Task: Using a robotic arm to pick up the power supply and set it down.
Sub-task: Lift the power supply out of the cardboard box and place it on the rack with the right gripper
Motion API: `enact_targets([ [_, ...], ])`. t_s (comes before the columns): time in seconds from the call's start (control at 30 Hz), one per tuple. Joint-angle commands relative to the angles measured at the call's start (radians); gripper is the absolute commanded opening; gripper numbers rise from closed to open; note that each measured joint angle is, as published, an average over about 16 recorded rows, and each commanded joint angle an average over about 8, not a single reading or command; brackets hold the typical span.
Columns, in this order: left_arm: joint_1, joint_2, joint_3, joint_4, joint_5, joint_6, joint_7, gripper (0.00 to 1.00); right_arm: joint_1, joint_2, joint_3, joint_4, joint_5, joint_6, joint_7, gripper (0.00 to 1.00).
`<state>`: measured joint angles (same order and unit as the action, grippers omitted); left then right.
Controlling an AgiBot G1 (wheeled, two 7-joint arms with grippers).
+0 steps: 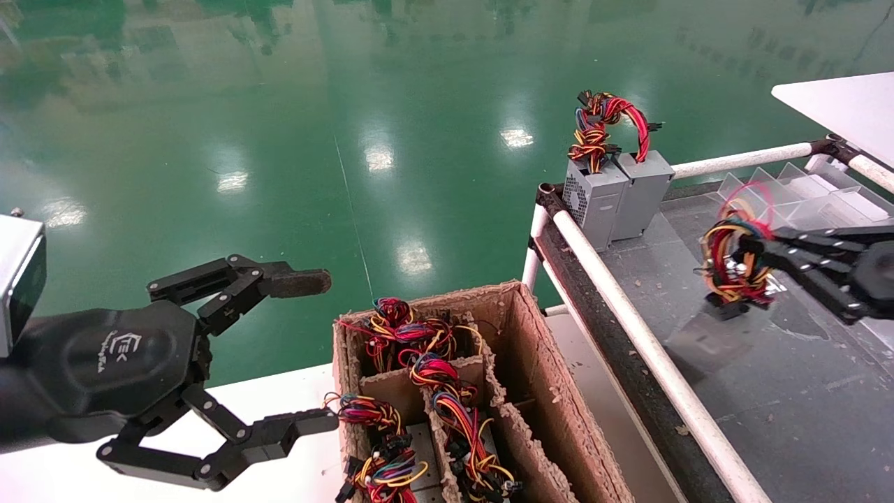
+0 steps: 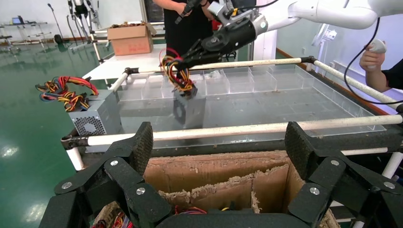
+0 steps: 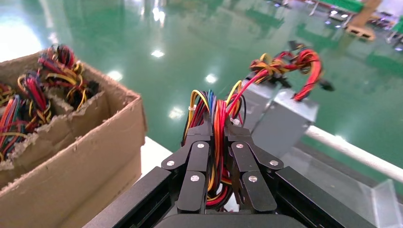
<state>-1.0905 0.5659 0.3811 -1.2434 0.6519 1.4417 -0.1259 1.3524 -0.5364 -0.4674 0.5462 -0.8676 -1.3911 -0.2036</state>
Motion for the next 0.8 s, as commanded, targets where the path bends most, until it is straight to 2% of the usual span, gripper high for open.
enact_targets([
  [0.03,0.0,0.0,0.0,0.0,0.0,0.0,0.0,1.0,0.024,-0.02,-0.014,-0.014,-0.026,-0.002,-0.004,0.0],
  [0.4,0.0,0.0,0.0,0.0,0.0,0.0,0.0,1.0,0.183,-0.161,-0.073,-0.178,-0.139,0.02,-0.061,0.0],
  [0.8,0.0,0.0,0.0,0.0,0.0,0.0,0.0,1.0,0.303,-0.286,-0.1,-0.352,-0.187,0.047,-0.144,0.0],
])
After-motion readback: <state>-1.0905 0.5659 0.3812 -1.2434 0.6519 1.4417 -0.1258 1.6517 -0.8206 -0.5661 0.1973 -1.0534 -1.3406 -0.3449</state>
